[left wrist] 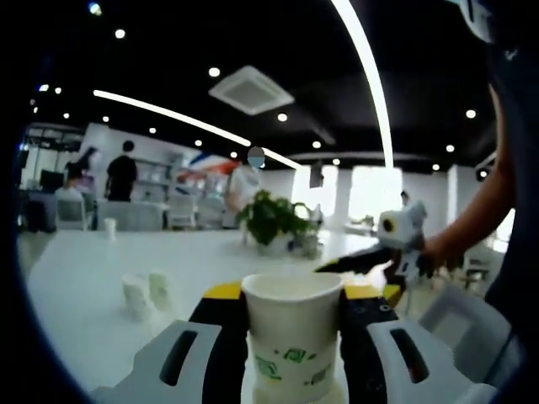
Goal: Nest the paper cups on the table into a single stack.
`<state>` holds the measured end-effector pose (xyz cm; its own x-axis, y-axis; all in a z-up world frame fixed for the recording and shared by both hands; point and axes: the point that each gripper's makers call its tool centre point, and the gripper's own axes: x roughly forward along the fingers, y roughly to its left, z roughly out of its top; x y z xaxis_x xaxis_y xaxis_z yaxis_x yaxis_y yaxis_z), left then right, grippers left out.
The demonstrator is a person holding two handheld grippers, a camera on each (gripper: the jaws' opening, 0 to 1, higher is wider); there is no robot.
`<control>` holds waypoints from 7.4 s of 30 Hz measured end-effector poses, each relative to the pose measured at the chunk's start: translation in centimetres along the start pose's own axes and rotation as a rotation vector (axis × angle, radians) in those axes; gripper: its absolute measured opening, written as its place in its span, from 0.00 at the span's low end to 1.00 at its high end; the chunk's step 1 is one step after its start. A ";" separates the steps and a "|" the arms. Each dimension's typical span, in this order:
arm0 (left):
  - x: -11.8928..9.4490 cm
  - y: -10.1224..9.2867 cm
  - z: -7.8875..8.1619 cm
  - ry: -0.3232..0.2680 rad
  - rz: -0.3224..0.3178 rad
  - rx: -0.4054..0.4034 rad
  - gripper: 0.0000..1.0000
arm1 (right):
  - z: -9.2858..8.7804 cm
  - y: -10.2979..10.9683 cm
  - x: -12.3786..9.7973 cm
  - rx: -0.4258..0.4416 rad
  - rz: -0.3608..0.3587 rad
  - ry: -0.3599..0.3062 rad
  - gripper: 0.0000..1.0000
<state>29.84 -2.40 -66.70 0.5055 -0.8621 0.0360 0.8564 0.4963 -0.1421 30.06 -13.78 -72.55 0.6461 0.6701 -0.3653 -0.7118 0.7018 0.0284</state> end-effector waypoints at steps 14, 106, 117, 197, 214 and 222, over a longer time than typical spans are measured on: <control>0.2 0.3 -2.1 0.044 0.011 -0.022 0.40 | 0.0 0.0 0.3 0.004 0.004 0.002 1.00; -9.8 11.4 -1.8 0.288 0.289 0.053 0.98 | 1.8 -2.7 0.3 0.011 -0.056 -0.068 1.00; -12.4 12.3 -2.9 0.290 0.351 0.014 0.98 | 1.0 -3.3 -0.1 0.012 -0.083 -0.066 1.00; -11.2 13.5 -3.6 0.346 0.336 0.018 0.98 | 1.3 -8.9 12.0 0.030 -0.033 -0.053 1.00; -10.6 13.3 -3.9 0.349 0.330 0.006 0.98 | 3.8 -12.0 16.4 0.028 -0.052 -0.076 1.00; -10.5 13.7 -3.4 0.338 0.335 0.003 0.98 | 4.6 -12.2 18.5 0.022 -0.032 -0.076 0.99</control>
<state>35.92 13.13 -72.41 0.6917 -0.6396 -0.3353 0.6528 0.7523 -0.0885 51.95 -8.86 -75.40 0.6879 0.6632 -0.2949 -0.6849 0.7276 0.0387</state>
